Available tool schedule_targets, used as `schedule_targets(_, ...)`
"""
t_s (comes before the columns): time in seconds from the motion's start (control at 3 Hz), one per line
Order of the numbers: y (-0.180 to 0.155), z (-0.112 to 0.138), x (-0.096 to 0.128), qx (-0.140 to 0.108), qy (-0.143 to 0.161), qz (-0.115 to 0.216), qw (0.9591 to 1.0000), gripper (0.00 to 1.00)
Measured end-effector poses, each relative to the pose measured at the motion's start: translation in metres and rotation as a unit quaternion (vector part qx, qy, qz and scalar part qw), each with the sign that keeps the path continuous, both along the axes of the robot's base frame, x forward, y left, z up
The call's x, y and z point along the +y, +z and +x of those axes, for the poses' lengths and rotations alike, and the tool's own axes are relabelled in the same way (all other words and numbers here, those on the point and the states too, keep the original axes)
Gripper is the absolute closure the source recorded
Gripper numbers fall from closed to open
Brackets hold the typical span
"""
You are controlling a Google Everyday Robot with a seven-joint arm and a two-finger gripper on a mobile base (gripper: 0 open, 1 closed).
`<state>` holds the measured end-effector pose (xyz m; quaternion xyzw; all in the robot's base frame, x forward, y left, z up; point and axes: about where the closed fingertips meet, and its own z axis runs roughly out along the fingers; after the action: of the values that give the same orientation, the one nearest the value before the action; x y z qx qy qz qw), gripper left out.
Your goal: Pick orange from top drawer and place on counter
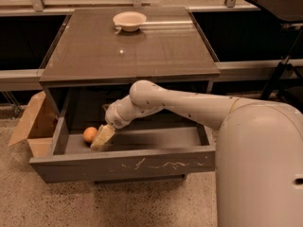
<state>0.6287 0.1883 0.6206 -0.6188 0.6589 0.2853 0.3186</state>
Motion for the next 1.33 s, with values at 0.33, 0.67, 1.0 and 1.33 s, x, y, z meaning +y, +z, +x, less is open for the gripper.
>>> schedule_targets(0.33, -0.008, -0.001, 0.008, 0.0, 0.007, -0.004, 1.0, 0.0)
schedule_targets(0.67, -0.01, -0.003, 0.013, -0.002, 0.011, -0.005, 0.9999, 0.18)
schedule_targets(1.0, -0.01, -0.004, 0.017, -0.003, 0.01, -0.003, 0.9999, 0.41)
schedule_targets(1.33, -0.01, -0.004, 0.018, -0.003, 0.009, -0.002, 0.9999, 0.64)
